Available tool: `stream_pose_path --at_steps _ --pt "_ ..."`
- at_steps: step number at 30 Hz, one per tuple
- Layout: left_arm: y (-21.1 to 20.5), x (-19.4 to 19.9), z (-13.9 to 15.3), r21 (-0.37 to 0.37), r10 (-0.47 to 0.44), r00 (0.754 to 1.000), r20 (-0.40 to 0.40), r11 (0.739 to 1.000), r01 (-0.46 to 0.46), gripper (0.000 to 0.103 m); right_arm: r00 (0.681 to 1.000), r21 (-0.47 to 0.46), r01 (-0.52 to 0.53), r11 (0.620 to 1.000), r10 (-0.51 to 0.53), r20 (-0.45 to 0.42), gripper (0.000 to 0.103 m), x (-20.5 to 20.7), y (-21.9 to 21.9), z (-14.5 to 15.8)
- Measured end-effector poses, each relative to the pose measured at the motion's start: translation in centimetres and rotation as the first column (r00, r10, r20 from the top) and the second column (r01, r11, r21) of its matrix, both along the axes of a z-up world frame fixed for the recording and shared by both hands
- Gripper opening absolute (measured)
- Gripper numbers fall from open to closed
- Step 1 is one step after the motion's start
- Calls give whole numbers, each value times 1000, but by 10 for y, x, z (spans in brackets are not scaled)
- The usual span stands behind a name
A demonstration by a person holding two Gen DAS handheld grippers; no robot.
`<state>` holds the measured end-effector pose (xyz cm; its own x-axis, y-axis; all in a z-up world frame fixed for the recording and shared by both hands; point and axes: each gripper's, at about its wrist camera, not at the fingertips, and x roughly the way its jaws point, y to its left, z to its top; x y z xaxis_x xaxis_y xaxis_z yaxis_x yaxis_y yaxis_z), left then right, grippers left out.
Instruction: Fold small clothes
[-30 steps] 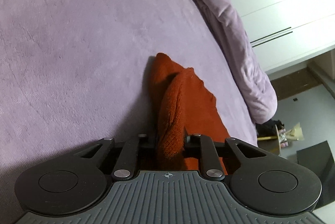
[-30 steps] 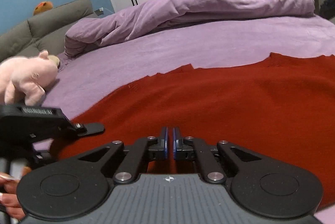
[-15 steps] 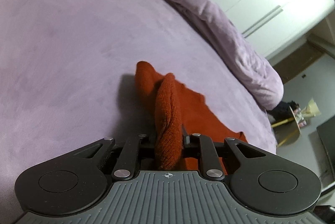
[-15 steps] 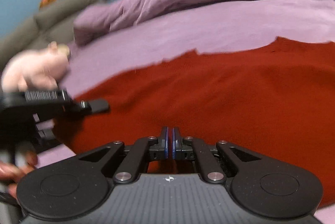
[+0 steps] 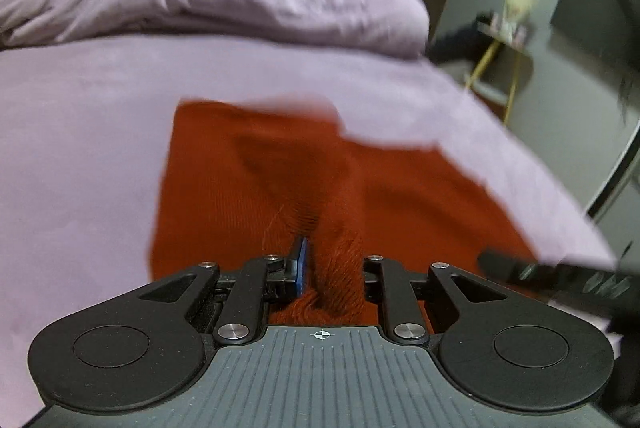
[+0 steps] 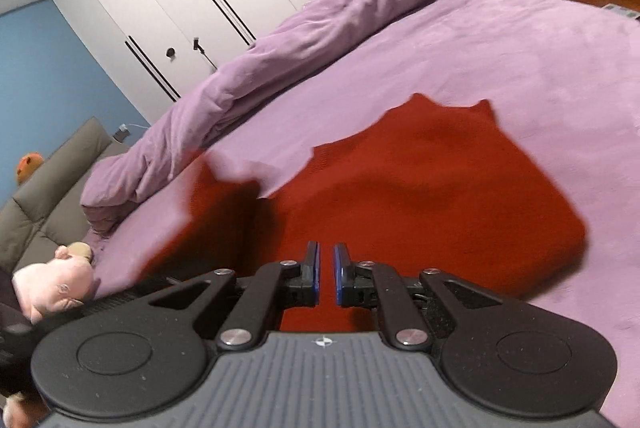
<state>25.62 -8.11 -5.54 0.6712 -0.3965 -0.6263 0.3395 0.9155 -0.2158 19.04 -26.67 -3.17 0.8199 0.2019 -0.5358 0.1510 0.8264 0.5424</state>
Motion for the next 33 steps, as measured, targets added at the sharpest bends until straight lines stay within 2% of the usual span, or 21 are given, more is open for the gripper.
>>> stream_pose_path --at_steps 2,3,5,7,8,10,11,12,14,17,20,21,24,26,28,29,30,32,33 --pt "-8 -5 -11 21 8 1000 12 1000 -8 29 1000 -9 -10 1000 10 -6 8 -3 -4 0" --pt "-8 -9 -10 12 -10 1000 29 1000 10 43 1000 -11 -20 1000 19 -8 8 -4 -5 -1" --pt "-3 -16 -6 -24 -92 995 25 995 92 57 999 -17 -36 999 36 -10 8 -3 -9 -1" --pt "15 -25 2 -69 -163 986 21 984 164 57 999 -36 -46 998 46 -20 9 5 -3 1" --pt "24 -32 6 -91 -171 985 10 981 171 57 998 -47 -55 997 54 -22 9 8 0 4" --pt "53 -42 16 -188 -152 988 -9 971 147 57 995 -42 -101 994 101 4 10 19 10 13" --pt "65 -45 23 -228 -124 992 -5 966 120 57 990 -41 -136 990 137 12 13 24 17 17" --pt "77 -48 27 -240 -72 997 -2 968 70 57 985 -42 -168 985 169 18 17 27 24 20" --pt "91 -44 33 -216 28 1000 6 976 -26 57 971 -53 -236 970 238 20 17 36 43 21" --pt "102 -26 23 -148 153 987 -42 976 -158 54 946 -65 -323 944 322 -27 17 46 69 7" --pt "104 -16 8 -139 178 979 -101 972 -191 53 932 -149 -357 922 339 -129 15 48 81 -21" --pt "100 -14 2 -135 160 980 -118 975 -176 53 933 -138 -356 924 341 -118 12 45 77 -28" --pt "90 -8 -20 -118 120 974 -191 983 -144 54 936 -74 -341 937 331 -123 12 44 59 -25" --pt "93 -15 -26 -151 129 976 -178 976 -156 55 952 -46 -295 954 289 -103 16 44 43 -16" --pt "95 -19 -27 -155 131 977 -168 975 -158 55 966 31 -237 971 239 -100 32 49 21 -15" --pt "96 -21 -27 -158 135 976 -171 974 -162 55 967 88 -219 972 228 -112 44 55 13 -17" --pt "96 -22 -27 -157 137 976 -171 974 -164 55 966 178 -203 963 227 -123 50 64 4 -24" --pt "92 -18 -28 -148 138 976 -168 975 -164 55 960 345 -187 920 246 -137 53 81 -6 -38" --pt "90 -16 -27 -143 137 977 -164 977 -161 56 956 397 -183 899 257 -142 56 89 -6 -44"
